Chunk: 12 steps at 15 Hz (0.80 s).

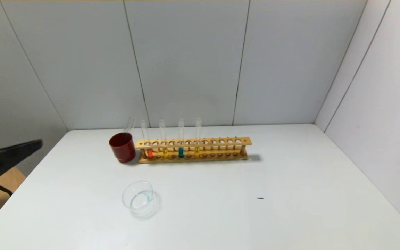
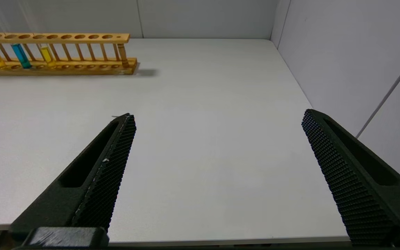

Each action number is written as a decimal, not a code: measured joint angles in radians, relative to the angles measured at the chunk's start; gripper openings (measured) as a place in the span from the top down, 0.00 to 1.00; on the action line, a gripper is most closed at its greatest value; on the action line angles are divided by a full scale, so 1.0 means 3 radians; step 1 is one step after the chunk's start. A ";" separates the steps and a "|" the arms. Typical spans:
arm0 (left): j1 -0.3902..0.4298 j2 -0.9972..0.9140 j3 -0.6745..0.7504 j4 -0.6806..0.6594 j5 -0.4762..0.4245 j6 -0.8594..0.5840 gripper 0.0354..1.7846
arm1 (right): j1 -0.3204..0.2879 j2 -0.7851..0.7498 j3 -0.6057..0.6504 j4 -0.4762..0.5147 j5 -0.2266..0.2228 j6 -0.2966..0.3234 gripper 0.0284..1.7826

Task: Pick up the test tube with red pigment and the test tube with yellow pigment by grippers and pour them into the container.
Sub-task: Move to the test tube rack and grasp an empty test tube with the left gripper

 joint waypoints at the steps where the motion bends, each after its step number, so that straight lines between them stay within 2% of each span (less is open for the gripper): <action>1: -0.0024 0.0330 -0.0090 -0.0145 -0.0010 -0.0027 0.02 | 0.0000 0.0000 0.0000 0.0000 0.0000 0.0000 0.02; 7: -0.0278 0.1845 -0.0502 -0.0954 -0.0024 -0.0128 0.02 | -0.0001 0.0000 0.0000 0.0000 0.0001 0.0001 0.02; 12: -0.0427 0.2560 -0.0806 -0.1056 -0.0020 -0.0279 0.02 | -0.0001 0.0000 0.0000 0.0000 0.0000 0.0001 0.02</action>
